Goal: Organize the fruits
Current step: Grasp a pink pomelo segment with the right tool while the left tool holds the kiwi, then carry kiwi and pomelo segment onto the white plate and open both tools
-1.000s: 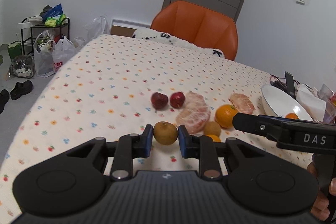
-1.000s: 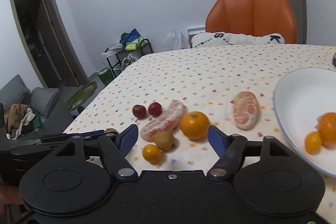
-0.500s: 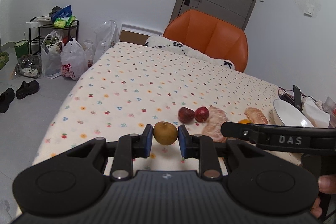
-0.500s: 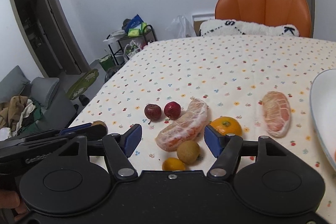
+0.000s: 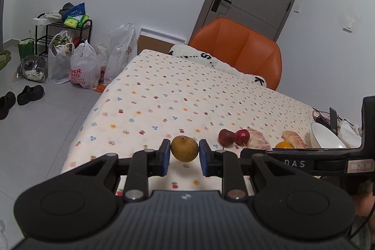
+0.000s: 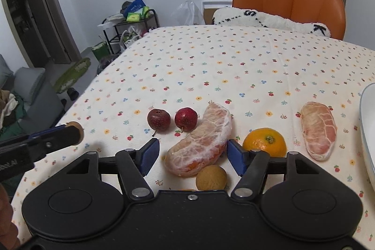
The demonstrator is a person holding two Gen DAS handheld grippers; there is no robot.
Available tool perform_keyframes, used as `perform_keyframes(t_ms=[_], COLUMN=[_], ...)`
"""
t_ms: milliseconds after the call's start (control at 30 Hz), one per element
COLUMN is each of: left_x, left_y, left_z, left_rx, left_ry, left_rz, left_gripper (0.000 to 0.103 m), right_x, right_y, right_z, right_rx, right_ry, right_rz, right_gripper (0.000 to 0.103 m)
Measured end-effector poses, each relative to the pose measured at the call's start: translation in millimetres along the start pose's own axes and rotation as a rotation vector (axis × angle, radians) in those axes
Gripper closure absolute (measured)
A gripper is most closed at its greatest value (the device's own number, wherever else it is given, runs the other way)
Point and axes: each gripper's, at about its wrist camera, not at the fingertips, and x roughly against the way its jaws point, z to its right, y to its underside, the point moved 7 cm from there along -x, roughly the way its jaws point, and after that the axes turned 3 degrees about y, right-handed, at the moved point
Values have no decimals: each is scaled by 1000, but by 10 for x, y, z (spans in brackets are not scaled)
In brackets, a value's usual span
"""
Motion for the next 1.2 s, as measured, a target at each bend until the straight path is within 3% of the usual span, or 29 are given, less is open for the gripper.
perform_keyframes(t_ms=[167, 267, 433, 600, 1200], left_x=[-44, -65, -62, -57, 20], left_y=[29, 36, 48, 36, -57], left_z=[-13, 6, 53, 130, 667], left_rx=[6, 7, 2, -16, -116], left_ry=[16, 24, 25, 24, 13], left_rz=[-12, -16, -18, -21, 1], left_gripper=[79, 79, 79, 79, 79], right_x=[-63, -78, -40, 77, 594], right_y=[-9, -33, -51, -96, -176], right_z=[-62, -38, 32, 86, 373], right_rx=[59, 77, 50, 28, -58], right_ry=[42, 80, 43, 22, -74], right_rz=[13, 28, 38, 83, 228], right_gripper=[38, 54, 63, 82, 86])
